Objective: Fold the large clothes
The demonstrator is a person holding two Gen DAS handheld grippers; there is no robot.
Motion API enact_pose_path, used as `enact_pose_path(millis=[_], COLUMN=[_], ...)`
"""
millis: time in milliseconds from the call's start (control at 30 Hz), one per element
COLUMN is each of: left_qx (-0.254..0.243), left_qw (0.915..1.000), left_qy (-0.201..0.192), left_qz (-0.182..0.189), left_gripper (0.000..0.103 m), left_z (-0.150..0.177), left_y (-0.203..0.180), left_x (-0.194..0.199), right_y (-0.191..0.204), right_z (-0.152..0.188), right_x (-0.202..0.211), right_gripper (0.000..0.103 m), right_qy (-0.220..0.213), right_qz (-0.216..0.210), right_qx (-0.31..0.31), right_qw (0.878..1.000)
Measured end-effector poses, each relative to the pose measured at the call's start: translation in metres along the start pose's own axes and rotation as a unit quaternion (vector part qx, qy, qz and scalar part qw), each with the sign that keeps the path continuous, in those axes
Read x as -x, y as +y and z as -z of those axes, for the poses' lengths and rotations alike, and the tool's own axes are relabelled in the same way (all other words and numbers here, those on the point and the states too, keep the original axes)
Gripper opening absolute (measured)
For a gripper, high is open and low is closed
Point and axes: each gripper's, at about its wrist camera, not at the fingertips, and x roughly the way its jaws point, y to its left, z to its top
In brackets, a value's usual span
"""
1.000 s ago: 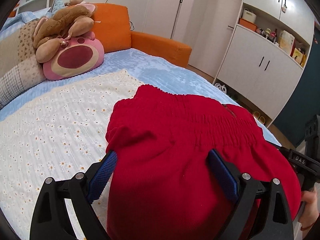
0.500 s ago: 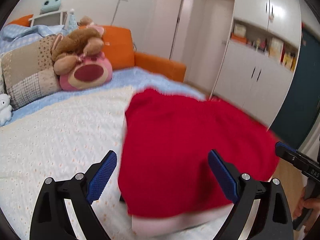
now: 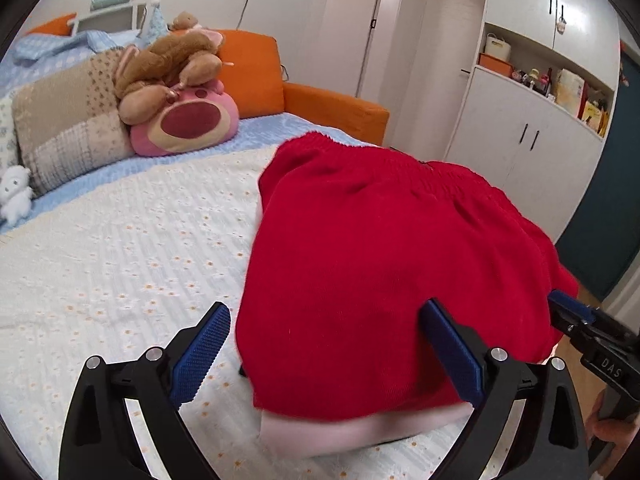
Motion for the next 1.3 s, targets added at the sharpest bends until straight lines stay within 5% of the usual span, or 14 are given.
enact_pose_path(millis=[33,67,233,400,867,1300], left_qx=[-0.008,-0.020,-0.071,-0.070,0.001,-0.044], left_qw=[1.0000,0.9997,0.9929,0.9905,0.9892,0.9865], left_qy=[-0.003,-0.010,-0.095,-0.118,-0.139,-0.147], left_qz=[-0.003,-0.003,-0.002,-0.005,-0.047,-0.057], left_gripper=[0.098,0.098,0.100,0.100,0.100,0.100], left_z=[0.000,0.003,0.039,0.075,0.137,0.139], left_y=[-0.003,-0.008,-0.024,-0.034,-0.012,-0.022], left_x=[0.008,0.020,0.098,0.131,0.107,0.101], right_y=[0.003,0.008,0.032,0.048,0.040,0.028], right_z=[0.000,0.004,0.038,0.072,0.136,0.141], right_x=[0.007,0.025,0.101,0.137,0.090,0.073], right_gripper=[0.080,0.099,0.098,0.098,0.098,0.098], right_qy=[-0.005,-0.024,-0.118,-0.160,-0.113,-0.117], right_qz=[-0.004,-0.011,-0.010,0.020,0.046,0.051], right_qx=[0.004,0.009,0.027,0.057,0.056,0.048], right_qw=[1.000,1.000,0.993,0.985,0.991,0.991])
